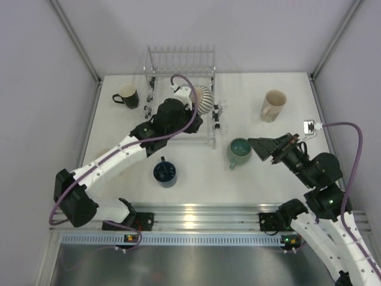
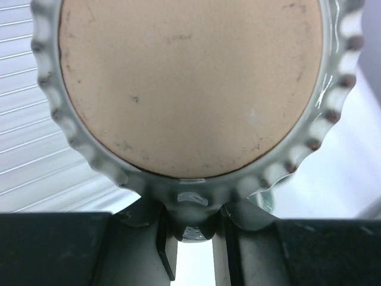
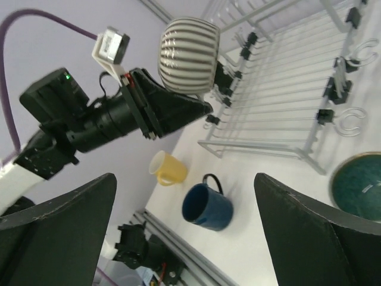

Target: Load the cups into the dish rack

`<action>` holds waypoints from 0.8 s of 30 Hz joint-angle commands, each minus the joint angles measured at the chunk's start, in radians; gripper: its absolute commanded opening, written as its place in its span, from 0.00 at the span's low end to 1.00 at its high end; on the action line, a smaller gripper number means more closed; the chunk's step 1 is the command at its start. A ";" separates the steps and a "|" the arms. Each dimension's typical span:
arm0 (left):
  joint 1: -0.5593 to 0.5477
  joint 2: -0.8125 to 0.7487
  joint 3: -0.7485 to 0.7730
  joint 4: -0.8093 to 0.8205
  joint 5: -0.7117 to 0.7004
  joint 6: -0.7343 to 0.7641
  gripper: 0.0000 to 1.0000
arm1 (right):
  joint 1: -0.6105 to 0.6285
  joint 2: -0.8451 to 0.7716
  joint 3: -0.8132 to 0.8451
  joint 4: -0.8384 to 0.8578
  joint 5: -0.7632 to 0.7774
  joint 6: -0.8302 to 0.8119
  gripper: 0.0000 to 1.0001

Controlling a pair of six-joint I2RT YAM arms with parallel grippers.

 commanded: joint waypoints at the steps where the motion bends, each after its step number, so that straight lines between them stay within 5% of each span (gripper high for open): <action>1: 0.070 0.077 0.107 -0.009 -0.116 0.046 0.00 | 0.010 0.025 0.061 -0.130 0.074 -0.129 0.99; 9: 0.221 0.263 0.199 -0.029 -0.226 0.024 0.00 | 0.008 -0.019 0.089 -0.201 0.150 -0.198 0.99; 24: 0.403 0.531 0.329 -0.031 -0.195 -0.049 0.00 | 0.008 -0.047 0.115 -0.241 0.215 -0.277 1.00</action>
